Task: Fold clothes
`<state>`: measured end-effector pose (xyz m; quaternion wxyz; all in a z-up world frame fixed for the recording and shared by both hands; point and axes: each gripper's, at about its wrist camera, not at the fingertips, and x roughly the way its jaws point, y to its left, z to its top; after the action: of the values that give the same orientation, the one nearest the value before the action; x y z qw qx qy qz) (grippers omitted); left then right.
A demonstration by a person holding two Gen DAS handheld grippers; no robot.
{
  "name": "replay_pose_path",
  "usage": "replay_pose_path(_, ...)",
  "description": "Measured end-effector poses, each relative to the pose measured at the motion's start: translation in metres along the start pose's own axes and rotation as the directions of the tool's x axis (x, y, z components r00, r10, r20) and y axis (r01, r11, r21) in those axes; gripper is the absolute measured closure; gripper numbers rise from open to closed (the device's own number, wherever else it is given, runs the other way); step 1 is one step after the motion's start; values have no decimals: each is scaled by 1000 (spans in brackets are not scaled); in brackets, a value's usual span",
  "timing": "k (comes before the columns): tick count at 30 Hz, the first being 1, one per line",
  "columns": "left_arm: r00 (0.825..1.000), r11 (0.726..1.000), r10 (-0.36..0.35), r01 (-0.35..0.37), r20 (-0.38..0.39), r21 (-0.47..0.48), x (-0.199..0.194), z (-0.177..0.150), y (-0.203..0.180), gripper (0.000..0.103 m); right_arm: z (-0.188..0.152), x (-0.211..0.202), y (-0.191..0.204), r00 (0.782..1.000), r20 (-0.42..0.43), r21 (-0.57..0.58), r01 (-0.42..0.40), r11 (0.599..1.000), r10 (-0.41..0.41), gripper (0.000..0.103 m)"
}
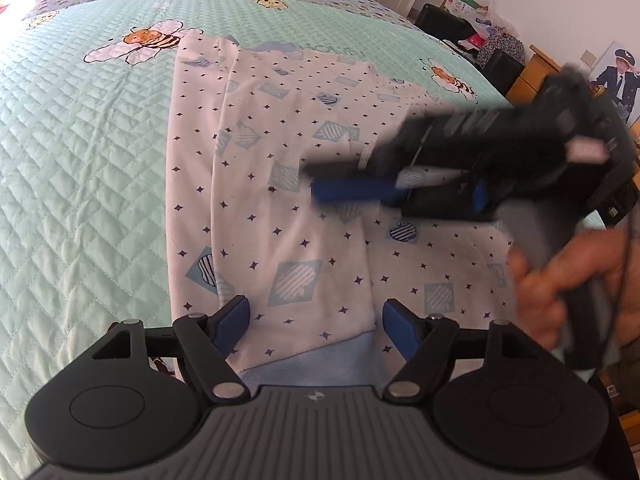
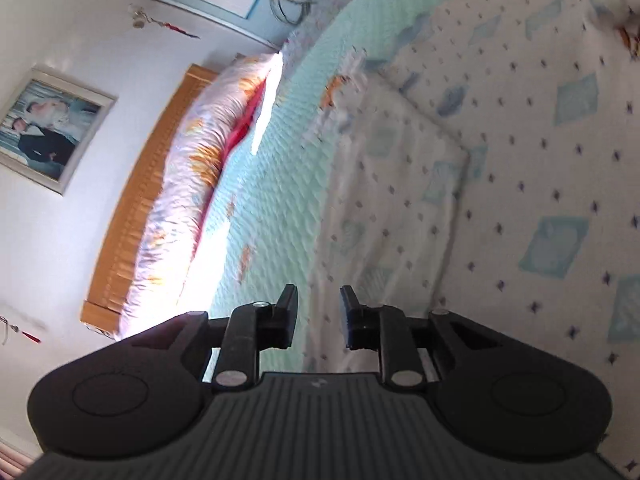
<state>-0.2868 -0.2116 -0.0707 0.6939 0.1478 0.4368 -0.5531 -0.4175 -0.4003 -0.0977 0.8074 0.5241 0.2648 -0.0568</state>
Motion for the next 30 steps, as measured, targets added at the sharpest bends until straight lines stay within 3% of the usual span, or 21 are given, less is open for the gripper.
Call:
replay_pose_path(1,1000,1000,-1,1,0,-1,0,0,0,27,-3,3,-6,999,-5,-1,38,999,-38,98)
replay_pose_path(2,1000,1000,-4,4,1,-3,-1,0,1,27,-4,-1,-6,1000,4,8,29,1000,-29,97)
replay_pose_path(4,1000,1000,-8,8,2,-11,-1,0,2,27,-7,-12,0,999,31,18,-8,1000,8,78)
replay_pose_path(9,1000,1000,-11,11,-1,-7,0,1,0,22,-24,-22,11,996,1,21,-88,996,88,76)
replay_pose_path(10,1000,1000,-11,11,0,-3,0,0,0,22,-29,-17,7,998,-27,17,-47,999,48,76)
replay_pose_path(11,1000,1000,-10,10,1,1,0,0,-1,22,-34,-11,3,999,-50,-5,9,1000,-9,83)
replay_pose_path(12,1000,1000,-12,12,4,3,0,0,0,22,-36,-13,2,999,-44,-9,15,1000,-15,95)
replay_pose_path(14,1000,1000,-28,28,12,-3,-1,-1,3,22,-38,-22,5,1000,-19,-3,-10,1000,10,83)
replay_pose_path(15,999,999,-37,37,15,-11,-2,-1,5,22,-38,-28,8,999,-4,1,-33,999,33,73)
replay_pose_path(17,998,998,-54,54,21,-32,-3,-1,9,22,-41,-33,8,999,-10,-14,-33,999,33,65)
replay_pose_path(18,998,997,-61,62,26,-44,-4,-1,11,22,-43,-32,5,999,-28,-19,-21,1000,20,63)
replay_pose_path(19,997,996,-67,69,33,-56,-6,-2,12,22,-45,-30,-1,999,-36,-20,-11,1000,11,74)
replay_pose_path(21,996,993,-79,83,52,-88,-10,-3,15,22,-47,-36,-10,999,-16,25,-28,999,29,81)
replay_pose_path(24,995,988,-62,71,72,-133,-22,-2,18,23,-50,-52,-13,992,62,75,-118,990,113,68)
replay_pose_path(26,991,987,-44,62,124,-146,-38,0,19,24,-54,-56,-15,986,61,90,-158,983,153,68)
replay_pose_path(30,967,972,-57,111,248,-208,-68,8,26,24,-69,-60,-16,980,48,111,-200,973,195,66)
